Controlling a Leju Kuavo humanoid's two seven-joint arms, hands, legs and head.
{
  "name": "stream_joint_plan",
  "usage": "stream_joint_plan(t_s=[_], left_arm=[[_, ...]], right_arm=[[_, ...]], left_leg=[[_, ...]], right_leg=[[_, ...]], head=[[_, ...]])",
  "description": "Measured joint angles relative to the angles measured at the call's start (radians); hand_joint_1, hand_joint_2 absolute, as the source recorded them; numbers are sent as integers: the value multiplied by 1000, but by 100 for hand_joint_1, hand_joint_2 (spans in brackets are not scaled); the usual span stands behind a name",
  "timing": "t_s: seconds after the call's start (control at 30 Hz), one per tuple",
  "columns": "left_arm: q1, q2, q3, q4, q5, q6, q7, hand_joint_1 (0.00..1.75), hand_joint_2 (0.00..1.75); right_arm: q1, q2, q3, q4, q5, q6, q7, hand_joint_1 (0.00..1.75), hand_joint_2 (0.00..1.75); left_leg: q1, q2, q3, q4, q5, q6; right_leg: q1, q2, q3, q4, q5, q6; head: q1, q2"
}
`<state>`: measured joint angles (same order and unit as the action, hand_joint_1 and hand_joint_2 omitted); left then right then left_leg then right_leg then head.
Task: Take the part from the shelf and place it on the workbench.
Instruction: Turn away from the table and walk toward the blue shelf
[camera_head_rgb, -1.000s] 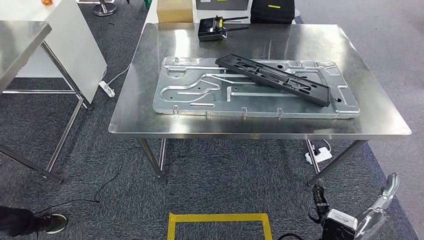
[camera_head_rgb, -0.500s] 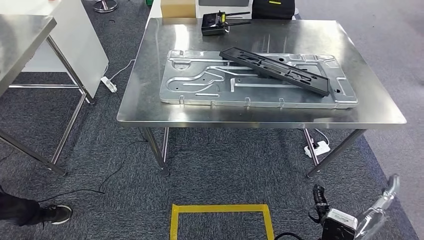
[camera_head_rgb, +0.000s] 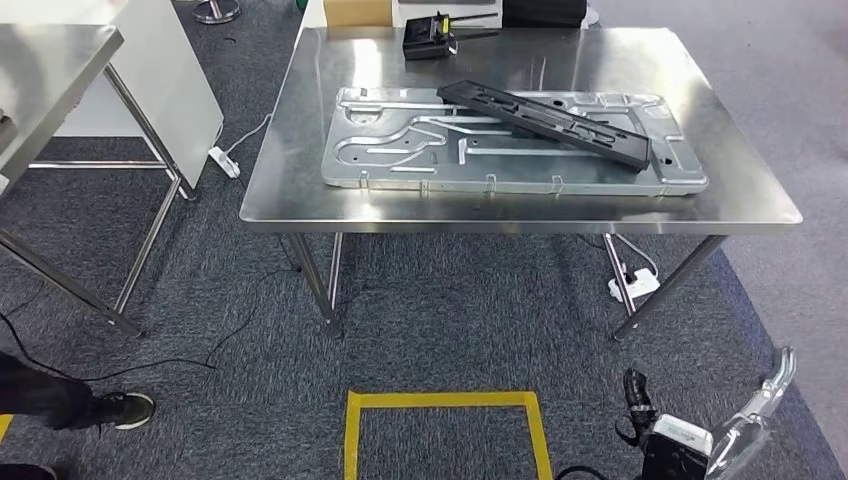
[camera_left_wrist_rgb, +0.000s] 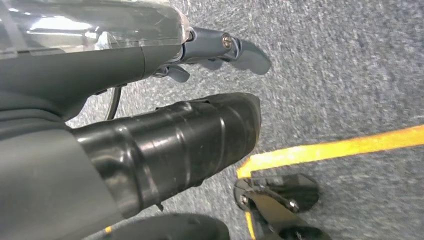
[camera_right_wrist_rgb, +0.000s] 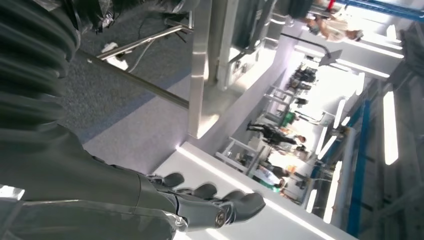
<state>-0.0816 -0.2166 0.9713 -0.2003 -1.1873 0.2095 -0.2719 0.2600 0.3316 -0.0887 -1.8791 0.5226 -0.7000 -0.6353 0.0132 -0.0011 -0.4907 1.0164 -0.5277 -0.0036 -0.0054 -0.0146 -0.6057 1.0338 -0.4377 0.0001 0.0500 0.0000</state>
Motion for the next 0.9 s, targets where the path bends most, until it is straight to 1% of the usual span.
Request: stream_joint_plan(t_s=[0.07, 0.1, 0.13, 0.17, 0.2, 0.23, 0.27, 0.3, 0.33, 0.37, 0.4, 0.43, 0.47, 0.5, 0.53, 0.57, 0.6, 0.63, 0.67, 0.73, 0.77, 0.8, 0.83, 0.87, 0.9], left_arm=[[0, 1, 0, 0, 0, 0, 0, 0, 0], [0, 1, 0, 0, 0, 0, 0, 0, 0], [-1, 1, 0, 0, 0, 0, 0, 0, 0], [-1, 1, 0, 0, 0, 0, 0, 0, 0], [-2, 1, 0, 0, 0, 0, 0, 0, 0], [-1, 1, 0, 0, 0, 0, 0, 0, 0], [-1, 1, 0, 0, 0, 0, 0, 0, 0], [0, 1, 0, 0, -1, 0, 0, 0, 0], [0, 1, 1, 0, -1, 0, 0, 0, 0], [1, 1, 1, 0, -1, 0, 0, 0, 0], [1, 1, 1, 0, -1, 0, 0, 0, 0], [0, 1, 1, 0, -2, 0, 0, 0, 0], [0, 1, 1, 0, -2, 0, -1, 0, 0], [0, 1, 1, 0, -3, 0, -1, 0, 0], [-1, 1, 1, 0, -3, 0, -1, 0, 0], [-1, 1, 1, 0, -4, -1, -1, 0, 0], [-1, 1, 1, 0, -4, -1, -1, 0, 0], [0, 1, 1, 0, -4, -1, -1, 0, 0], [0, 1, 1, 0, -4, 0, -1, 0, 0], [1, 3, 1, 0, -4, 0, -2, 0, 0], [1, 3, 1, 0, -4, 0, -2, 0, 0], [2, 4, 1, 0, -4, 0, -2, 0, 0], [2, 5, 1, 0, -4, 0, -2, 0, 0], [2, 5, 1, 0, -4, 0, -2, 0, 0], [1, 5, 1, 0, -4, 0, -2, 0, 0]], right_arm=[[-1, 0, 0, 1, 1, 0, 1, 0, 175], [-1, 0, 0, 1, 2, 0, 2, 0, 175], [-1, 0, 0, 2, 2, 0, 3, 0, 175], [-2, 0, 0, 2, 4, 0, 3, 0, 175], [-2, 0, 0, 3, 5, 0, 4, 0, 175], [-2, 0, 0, 5, 7, 0, 6, 0, 175], [-2, 0, 0, 7, 8, 0, 6, 0, 175], [-2, 0, 0, 9, 8, 0, 7, 0, 175], [-2, 0, 0, 10, 9, 0, 7, 0, 175], [-3, 0, 0, 10, 9, 0, 7, 0, 175], [-5, 0, 0, 11, 9, 0, 7, 0, 175], [-7, 0, 0, 10, 9, 0, 7, 0, 175], [-8, 0, 0, 10, 9, 0, 7, 0, 175], [-10, 0, 0, 10, 10, 0, 7, 0, 175], [-10, 0, 0, 10, 10, 0, 7, 0, 175], [-11, 0, 0, 10, 10, 0, 7, 0, 175], [-11, 0, 0, 10, 10, 0, 7, 0, 175], [-12, 0, 0, 10, 9, 0, 6, 0, 175], [-12, 0, 0, 10, 9, 0, 6, 0, 175], [-12, 0, 0, 11, 7, 0, 5, 0, 175], [-12, 0, 0, 11, 6, 0, 5, 0, 175], [-12, 0, 0, 12, 6, 0, 5, 0, 175], [-12, 0, 0, 12, 5, 0, 6, 0, 175], [-12, 0, 0, 12, 5, 0, 6, 0, 175], [-12, 0, 0, 13, 5, 0, 6, 0, 175]], left_leg=[[1, 0, -12, -4, 10, 15], [1, 1, -17, -4, 17, 24], [2, 2, -24, -7, 25, 33], [3, 4, -32, -7, 33, 40], [2, 4, -40, -6, 40, 43], [2, 5, -49, -5, 47, 45], [2, 6, -59, -3, 54, 45], [1, 6, -69, -1, 60, 44], [1, 6, -77, 0, 65, 43], [0, 5, -84, 2, 70, 41], [0, 5, -88, 2, 75, 38], [-1, 4, -91, 2, 80, 33], [-1, 4, -92, 1, 84, 28], [-1, 4, -93, 0, 90, 21], [-1, 5, -93, -3, 96, 15], [-1, 5, -94, -5, 99, 8], [-1, 4, -99, -2, 94, 3], [-1, 4, -107, 16, 74, -1], [-1, 3, -122, 53, 39, -4], [1, 2, -163, 175, -47, -10], [1, 3, -176, 230, -72, -13], [1, 3, -176, 257, -78, -15], [1, 3, -157, 245, -64, -16], [1, 3, -120, 197, -39, -16], [1, 3, -73, 125, -21, -13]], right_leg=[[0, 1, -4, 4, 5, 12], [-2, 3, -10, 13, -6, 18], [-4, 4, -21, 39, -33, 24], [-6, 6, -37, 83, -74, 28], [-8, 7, -57, 141, -119, 33], [-8, 8, -75, 202, -157, 36], [-8, 8, -84, 247, -176, 38], [-8, 8, -77, 261, -175, 39], [-8, 8, -49, 235, -158, 37], [-8, 9, -5, 175, -131, 32], [-6, 10, 45, 98, -112, 26], [-3, 10, 86, 33, -97, 21], [0, 11, 110, -11, -90, 16], [4, 12, 119, -31, -90, 13], [7, 12, 116, -34, -84, 9], [5, 11, 113, -40, -77, 3], [2, 10, 111, -47, -69, -4], [-1, 8, 106, -54, -59, -12], [-4, 7, 99, -59, -49, -18], [0, 3, 80, -56, -37, -25], [1, 2, 69, -52, -32, -26], [2, 1, 58, -46, -27, -25], [2, 1, 47, -39, -25, -24], [2, 1, 37, -30, -23, -22], [2, 1, 27, -20, -22, -21]], head=[[0, 0], [0, 0], [0, 0], [0, 0], [0, 0], [1, 0], [0, 0], [0, 0], [0, 0], [0, 0], [0, 0], [0, 0], [0, 0], [0, 0], [0, 0], [0, 0], [0, 0], [-1, 0], [-2, 0], [-4, 0], [-4, 0], [-4, 0], [-4, 0], [-4, 0], [-4, 0]])
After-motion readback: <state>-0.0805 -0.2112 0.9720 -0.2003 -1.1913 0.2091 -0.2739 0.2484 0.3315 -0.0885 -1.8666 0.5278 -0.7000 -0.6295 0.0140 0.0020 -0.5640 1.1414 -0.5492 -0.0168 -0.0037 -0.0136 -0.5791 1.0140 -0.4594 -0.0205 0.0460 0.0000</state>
